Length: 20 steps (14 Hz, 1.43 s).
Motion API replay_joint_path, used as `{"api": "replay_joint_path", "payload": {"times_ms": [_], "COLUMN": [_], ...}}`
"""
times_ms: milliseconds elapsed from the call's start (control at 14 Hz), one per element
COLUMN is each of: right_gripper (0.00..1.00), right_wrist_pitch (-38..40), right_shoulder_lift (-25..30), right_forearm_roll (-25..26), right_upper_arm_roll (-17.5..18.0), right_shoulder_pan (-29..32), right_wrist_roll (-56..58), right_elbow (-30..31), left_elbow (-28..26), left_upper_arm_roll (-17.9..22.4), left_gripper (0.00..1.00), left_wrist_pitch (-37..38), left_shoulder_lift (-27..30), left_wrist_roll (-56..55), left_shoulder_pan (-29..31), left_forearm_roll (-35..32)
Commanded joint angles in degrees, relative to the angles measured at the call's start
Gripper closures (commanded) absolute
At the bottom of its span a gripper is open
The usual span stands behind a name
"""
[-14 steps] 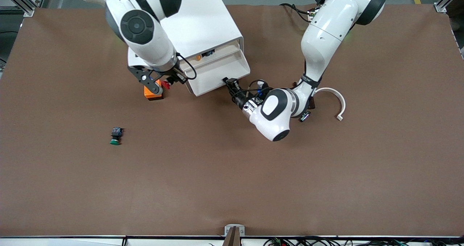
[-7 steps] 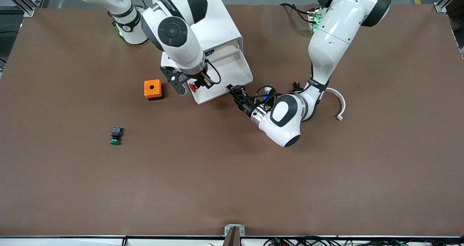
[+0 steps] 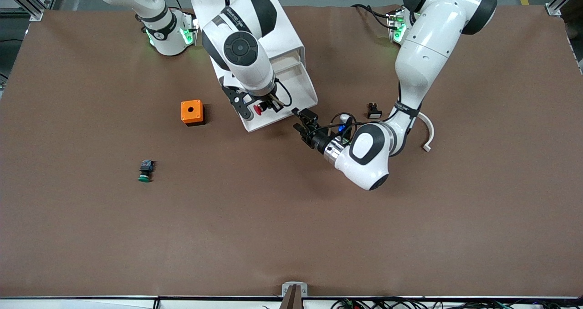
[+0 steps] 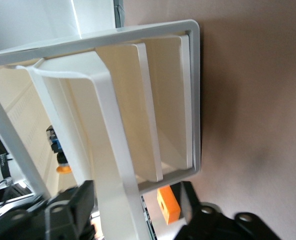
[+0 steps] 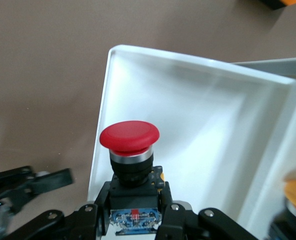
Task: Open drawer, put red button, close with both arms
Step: 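Lower the red button into the open drawer and open the right gripper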
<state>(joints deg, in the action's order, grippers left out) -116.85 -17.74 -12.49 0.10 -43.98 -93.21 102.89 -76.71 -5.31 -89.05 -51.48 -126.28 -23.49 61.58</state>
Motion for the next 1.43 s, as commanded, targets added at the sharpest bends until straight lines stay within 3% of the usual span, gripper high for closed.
{"api": "replay_joint_path", "payload": {"times_ms": [0,286,429,571,643,714,786,1000,1357], "right_gripper": [1.00,0.98,0.89,0.73,0.58,0.15,0.00,0.00,0.00], "right_wrist_pitch": [-6.35,-7.25,-7.16,-7.16,-7.16,-6.90,-6.38,-3.05,15.38], "right_shoulder_lift": [0.78,0.25,0.25,0.08,-0.01,-0.01,-0.01,0.08,0.16], "right_forearm_roll": [-1.75,-2.19,-2.28,-2.28,-2.28,-2.28,-2.28,-2.19,-2.19], "right_upper_arm_roll": [-0.62,-0.62,-0.54,-0.62,-0.62,-0.62,-0.62,-0.89,-0.97], "right_shoulder_pan": [-2.68,-2.95,-2.95,-2.95,-2.86,-2.86,-2.69,-2.16,5.03], "right_wrist_roll": [-2.93,-4.08,-4.52,-5.14,-5.14,-5.14,-5.14,-4.43,-4.17], "right_elbow": [4.50,4.86,5.13,5.13,5.13,5.04,4.95,2.95,-9.69], "left_elbow": [2.00,3.49,3.49,3.49,3.49,3.49,3.49,5.59,5.87], "left_upper_arm_roll": [0.39,1.44,2.76,3.64,3.56,3.56,4.08,6.36,9.97], "left_gripper": [0.00,0.00,0.00,0.00,0.00,0.00,0.00,0.00,0.00], "left_wrist_pitch": [1.25,1.43,1.43,2.65,2.66,2.66,2.66,2.66,1.70], "left_shoulder_lift": [0.50,0.76,1.03,1.99,2.17,2.26,2.17,2.70,3.92], "left_wrist_roll": [0.59,5.06,8.23,12.96,15.68,17.54,19.56,30.26,39.50], "left_shoulder_pan": [1.78,4.76,4.95,5.30,5.38,5.39,5.39,5.03,4.25], "left_forearm_roll": [-0.05,-0.14,-0.49,-5.39,-7.85,-9.27,-10.07,-11.65,-13.49]}}
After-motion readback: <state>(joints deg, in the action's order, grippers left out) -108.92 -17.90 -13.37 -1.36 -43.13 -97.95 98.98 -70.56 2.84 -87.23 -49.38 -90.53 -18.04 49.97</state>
